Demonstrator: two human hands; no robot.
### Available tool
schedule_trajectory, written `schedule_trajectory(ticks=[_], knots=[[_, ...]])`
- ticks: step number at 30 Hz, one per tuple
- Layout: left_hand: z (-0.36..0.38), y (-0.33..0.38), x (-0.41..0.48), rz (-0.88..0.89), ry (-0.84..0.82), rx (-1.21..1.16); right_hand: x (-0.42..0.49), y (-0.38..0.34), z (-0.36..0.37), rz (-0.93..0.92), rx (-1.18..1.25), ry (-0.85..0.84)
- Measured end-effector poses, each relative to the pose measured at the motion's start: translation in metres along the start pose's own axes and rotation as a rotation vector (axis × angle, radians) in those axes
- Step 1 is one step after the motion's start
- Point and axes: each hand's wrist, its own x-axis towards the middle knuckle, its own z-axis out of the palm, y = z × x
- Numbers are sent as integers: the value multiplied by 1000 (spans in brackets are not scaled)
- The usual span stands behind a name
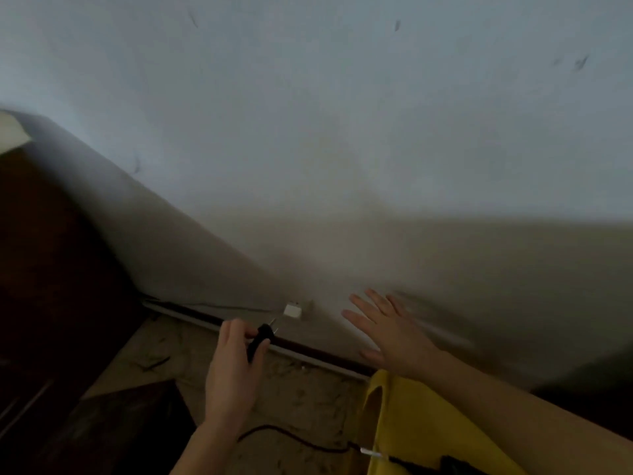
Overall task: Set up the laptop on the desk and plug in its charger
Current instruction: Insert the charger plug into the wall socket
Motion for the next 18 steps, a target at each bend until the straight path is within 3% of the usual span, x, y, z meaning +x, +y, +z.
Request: schedule_trajectory(ticks=[11,18], knots=[[180,-124,11,-80,56,-215,85,19,121,-219,-445,6],[238,-146,42,-47,168,-248,100,46,137,-332,-713,-2]])
